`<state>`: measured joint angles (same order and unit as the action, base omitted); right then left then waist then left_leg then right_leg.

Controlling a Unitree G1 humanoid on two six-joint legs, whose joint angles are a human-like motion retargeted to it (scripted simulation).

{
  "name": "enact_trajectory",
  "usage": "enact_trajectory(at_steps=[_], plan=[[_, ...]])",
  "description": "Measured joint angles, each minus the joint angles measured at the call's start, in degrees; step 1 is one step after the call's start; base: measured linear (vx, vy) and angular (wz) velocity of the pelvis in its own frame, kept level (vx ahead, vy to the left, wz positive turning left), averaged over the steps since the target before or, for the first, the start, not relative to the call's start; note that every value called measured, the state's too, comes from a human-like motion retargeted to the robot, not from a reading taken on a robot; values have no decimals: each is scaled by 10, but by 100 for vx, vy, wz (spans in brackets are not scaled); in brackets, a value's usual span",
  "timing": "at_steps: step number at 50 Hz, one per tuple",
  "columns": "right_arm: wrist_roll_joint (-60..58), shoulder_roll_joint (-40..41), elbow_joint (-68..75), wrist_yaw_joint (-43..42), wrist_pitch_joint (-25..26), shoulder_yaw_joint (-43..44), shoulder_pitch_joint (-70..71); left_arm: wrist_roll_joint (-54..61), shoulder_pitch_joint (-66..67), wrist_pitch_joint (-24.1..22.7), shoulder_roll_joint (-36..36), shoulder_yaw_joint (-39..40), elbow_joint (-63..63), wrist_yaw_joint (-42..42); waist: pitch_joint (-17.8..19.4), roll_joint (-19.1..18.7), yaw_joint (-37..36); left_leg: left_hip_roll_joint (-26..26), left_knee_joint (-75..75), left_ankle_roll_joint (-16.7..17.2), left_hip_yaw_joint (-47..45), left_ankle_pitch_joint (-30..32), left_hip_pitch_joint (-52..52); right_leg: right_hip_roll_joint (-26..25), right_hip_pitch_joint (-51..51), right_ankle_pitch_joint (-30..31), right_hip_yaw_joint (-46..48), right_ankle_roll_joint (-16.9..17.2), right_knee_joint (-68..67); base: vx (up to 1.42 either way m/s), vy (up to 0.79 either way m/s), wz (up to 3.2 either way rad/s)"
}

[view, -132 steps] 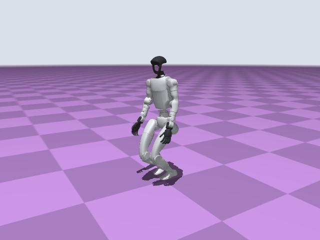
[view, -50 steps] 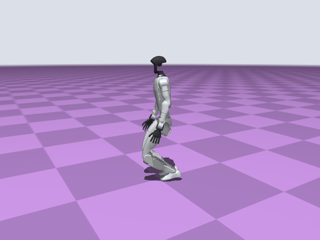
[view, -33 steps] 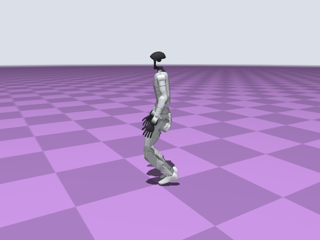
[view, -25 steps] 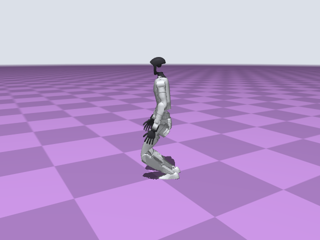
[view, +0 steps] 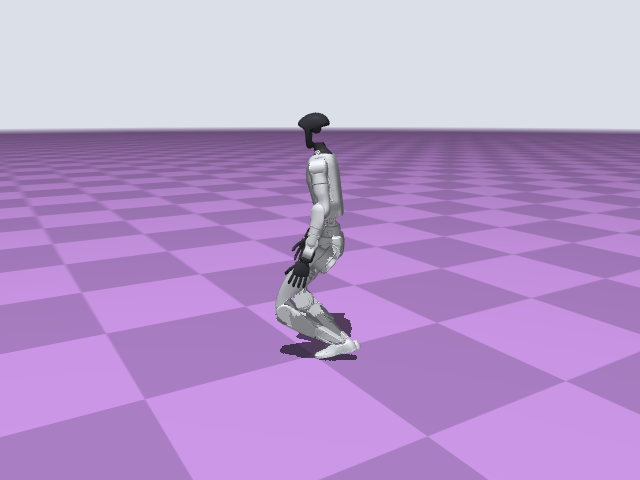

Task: Run

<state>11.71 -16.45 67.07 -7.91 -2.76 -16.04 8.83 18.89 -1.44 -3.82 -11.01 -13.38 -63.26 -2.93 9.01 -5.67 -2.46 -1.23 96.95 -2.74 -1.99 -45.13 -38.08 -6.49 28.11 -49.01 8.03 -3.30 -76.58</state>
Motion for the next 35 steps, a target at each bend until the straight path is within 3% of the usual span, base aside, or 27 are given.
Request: enact_trajectory(at_steps=[6,8,13,16,22,27,30,35], plan=[[12,-6,-33,43,-4,-8,-27,-4,20,0,-11,-35,18,21,-6,21,17,71,-186,-5,13,15,62,42,-24,73,-32,46,40,7,10,-28],[12,-11,-42,56,-4,-14,-32,-4,21,1,-17,-43,32,22,-4,30,28,92,-211,-21,13,-4,79,58,-9,78,-41,57,3,3,10,-17],[9,-8,-47,87,7,-24,-39,-2,2,1,-34,-56,68,11,3,81,70,160,-222,-68,-7,-47,74,154,80,106,-54,73,-171,0,8,9],[9,-4,-46,104,15,-25,-45,5,-11,2,-46,-56,96,6,2,99,87,178,-232,-79,-12,-49,72,175,128,126,-63,80,-221,2,2,11],[9,-1,-32,125,23,-25,-58,23,-14,-2,-52,-41,135,8,3,87,82,165,-230,-53,16,-40,88,125,115,123,-50,77,-150,8,-2,-11],[-9,-6,-21,122,25,-36,-47,28,-8,-11,-52,-18,153,16,10,43,44,73,-107,7,7,4,56,48,44,64,-22,25,-41,7,-1,-36],[-19,-14,-20,112,25,-44,-32,23,-2,-12,-53,-12,162,26,12,27,26,30,-40,17,-7,26,15,26,26,49,-13,4,1,4,2,-34],[-23,-19,-41,96,17,-45,-33,15,21,-7,-55,-24,163,43,4,19,20,29,-79,13,-16,52,1,28,29,107,-21,19,17,4,5,-29]])
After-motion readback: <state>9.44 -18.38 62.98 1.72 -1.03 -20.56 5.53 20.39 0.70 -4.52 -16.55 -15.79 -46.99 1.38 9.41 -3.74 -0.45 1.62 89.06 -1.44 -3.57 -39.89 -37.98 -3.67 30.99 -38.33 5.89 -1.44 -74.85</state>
